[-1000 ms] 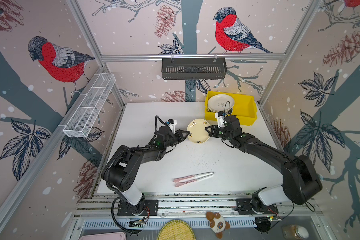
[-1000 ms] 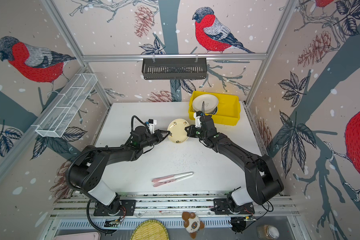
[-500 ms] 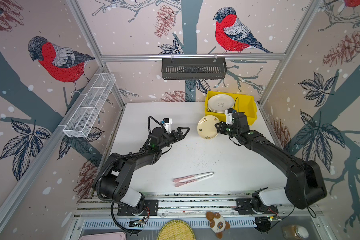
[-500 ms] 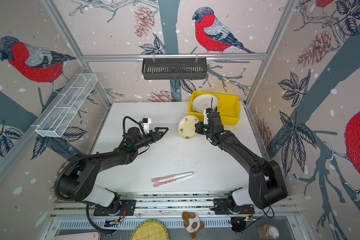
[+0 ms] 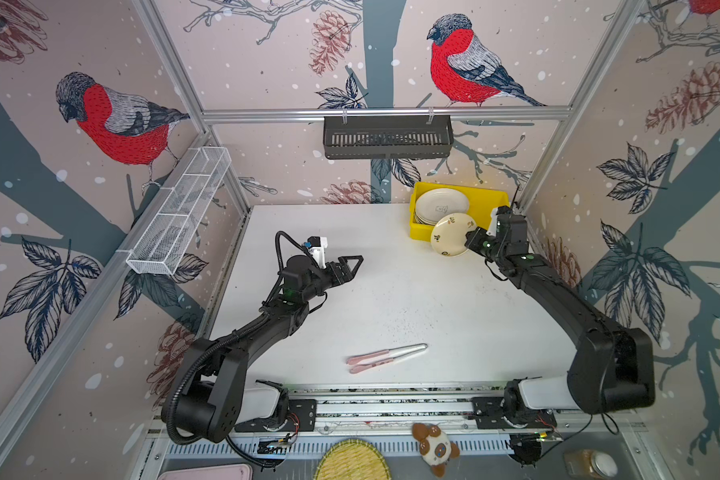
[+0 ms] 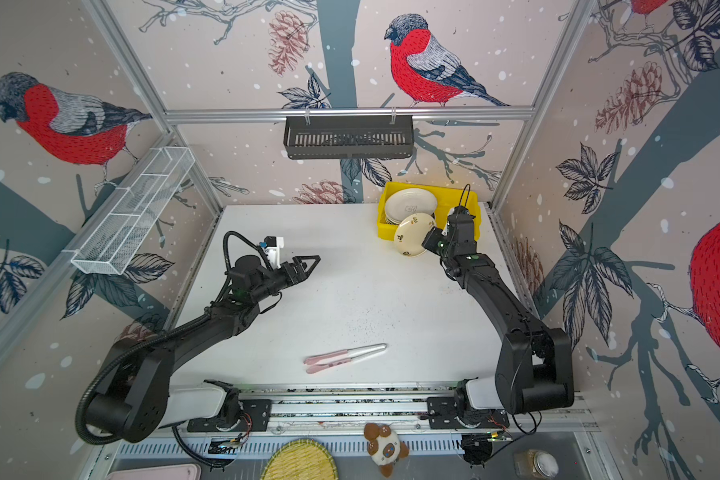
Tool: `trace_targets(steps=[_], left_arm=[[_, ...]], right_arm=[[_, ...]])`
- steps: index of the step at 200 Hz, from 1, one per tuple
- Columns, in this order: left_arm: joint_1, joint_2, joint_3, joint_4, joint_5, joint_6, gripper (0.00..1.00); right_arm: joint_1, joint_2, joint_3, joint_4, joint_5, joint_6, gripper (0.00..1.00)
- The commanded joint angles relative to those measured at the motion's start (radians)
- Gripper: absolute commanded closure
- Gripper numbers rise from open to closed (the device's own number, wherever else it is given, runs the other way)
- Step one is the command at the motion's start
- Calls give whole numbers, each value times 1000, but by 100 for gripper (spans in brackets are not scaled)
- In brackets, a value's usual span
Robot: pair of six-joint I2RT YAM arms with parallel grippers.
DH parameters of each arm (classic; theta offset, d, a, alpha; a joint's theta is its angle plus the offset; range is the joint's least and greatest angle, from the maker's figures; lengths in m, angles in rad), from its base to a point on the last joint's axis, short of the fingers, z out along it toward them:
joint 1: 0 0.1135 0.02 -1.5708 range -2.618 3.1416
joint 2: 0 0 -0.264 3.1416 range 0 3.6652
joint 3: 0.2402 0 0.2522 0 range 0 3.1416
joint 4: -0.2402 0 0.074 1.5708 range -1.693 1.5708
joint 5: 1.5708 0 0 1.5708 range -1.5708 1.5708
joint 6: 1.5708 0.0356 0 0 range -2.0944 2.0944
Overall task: Place the plates into the plastic bin on the countertop
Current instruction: 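Carry the plate into the yellow bin with the right gripper while the left withdraws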
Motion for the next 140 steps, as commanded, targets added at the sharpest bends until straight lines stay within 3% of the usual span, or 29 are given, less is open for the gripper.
trace_targets(steps=[1, 21, 57, 99, 140], left_arm=[[5, -77, 35, -199, -108, 145, 3], [5, -183, 26, -291, -237, 217, 3], [5, -363, -82, -271, -398, 228, 3], [5, -420, -126, -276, -445, 235, 3], [6, -417, -139, -284, -450, 247, 3]], right_arm=[[-3, 35, 66, 34, 123, -25, 100], [-8, 84, 118, 45, 181, -37, 100], [-25, 219, 226, 66, 218, -29, 100], [-61, 457, 414, 67, 89, 79, 100], [-60, 650, 608, 25, 70, 132, 100]])
